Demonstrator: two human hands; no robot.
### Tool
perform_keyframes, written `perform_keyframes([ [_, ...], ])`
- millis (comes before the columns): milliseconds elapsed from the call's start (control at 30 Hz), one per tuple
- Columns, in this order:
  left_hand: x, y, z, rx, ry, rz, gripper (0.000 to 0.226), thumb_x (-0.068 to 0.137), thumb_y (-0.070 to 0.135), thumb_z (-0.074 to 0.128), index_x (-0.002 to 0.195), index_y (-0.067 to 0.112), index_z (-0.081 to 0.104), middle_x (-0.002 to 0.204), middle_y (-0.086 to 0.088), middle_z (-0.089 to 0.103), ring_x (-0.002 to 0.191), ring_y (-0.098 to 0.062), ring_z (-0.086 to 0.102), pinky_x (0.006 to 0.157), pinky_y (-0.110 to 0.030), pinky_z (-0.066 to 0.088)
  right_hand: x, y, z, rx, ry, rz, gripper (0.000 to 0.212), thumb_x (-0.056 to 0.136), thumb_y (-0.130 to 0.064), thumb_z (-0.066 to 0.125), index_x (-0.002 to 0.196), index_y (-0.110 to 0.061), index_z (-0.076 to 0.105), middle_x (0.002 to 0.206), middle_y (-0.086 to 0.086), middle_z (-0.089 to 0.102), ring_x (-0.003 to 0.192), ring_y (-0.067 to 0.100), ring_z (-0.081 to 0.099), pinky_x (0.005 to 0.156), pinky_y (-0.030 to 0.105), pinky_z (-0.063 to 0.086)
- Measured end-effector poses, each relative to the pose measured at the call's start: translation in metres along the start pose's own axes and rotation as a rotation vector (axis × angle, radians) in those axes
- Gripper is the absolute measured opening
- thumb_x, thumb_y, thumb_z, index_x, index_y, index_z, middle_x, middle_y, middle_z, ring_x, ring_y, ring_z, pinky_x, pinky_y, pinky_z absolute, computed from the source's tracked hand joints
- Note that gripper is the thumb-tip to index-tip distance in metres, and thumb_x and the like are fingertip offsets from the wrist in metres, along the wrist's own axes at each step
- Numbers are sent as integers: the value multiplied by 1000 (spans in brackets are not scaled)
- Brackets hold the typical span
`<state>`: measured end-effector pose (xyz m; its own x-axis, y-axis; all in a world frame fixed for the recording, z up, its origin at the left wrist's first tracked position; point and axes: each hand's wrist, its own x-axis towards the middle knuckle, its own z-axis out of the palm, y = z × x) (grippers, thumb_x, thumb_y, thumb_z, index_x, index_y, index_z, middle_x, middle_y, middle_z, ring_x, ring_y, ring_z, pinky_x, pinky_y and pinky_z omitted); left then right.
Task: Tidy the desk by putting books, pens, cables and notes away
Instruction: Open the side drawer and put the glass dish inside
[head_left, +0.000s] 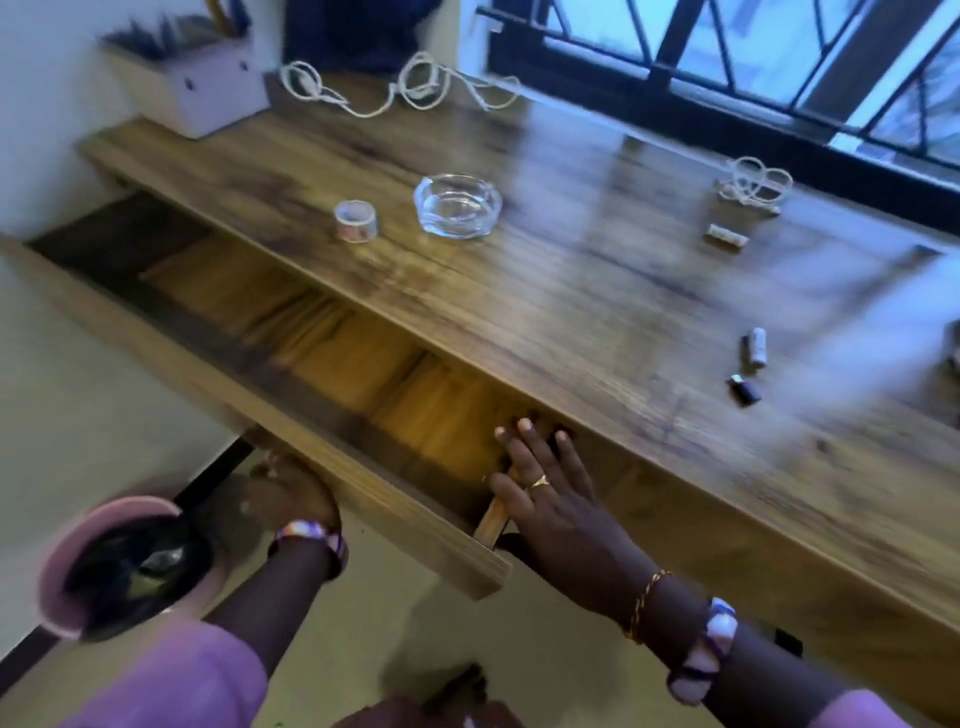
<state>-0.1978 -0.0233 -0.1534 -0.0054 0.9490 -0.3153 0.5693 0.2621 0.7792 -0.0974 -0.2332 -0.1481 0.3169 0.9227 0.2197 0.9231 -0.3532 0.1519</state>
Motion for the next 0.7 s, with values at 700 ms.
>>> perform_keyframes([
  [700,-21,-83,-190,65,1,-2,52,85,14,52,131,-3,34,127,-29,49,113,-47,49,90,-45,42,-45,-161,-40,145,24,-455,43,76,-54,61,103,-22,57,92,-2,64,90,19,60,93,37,48],
])
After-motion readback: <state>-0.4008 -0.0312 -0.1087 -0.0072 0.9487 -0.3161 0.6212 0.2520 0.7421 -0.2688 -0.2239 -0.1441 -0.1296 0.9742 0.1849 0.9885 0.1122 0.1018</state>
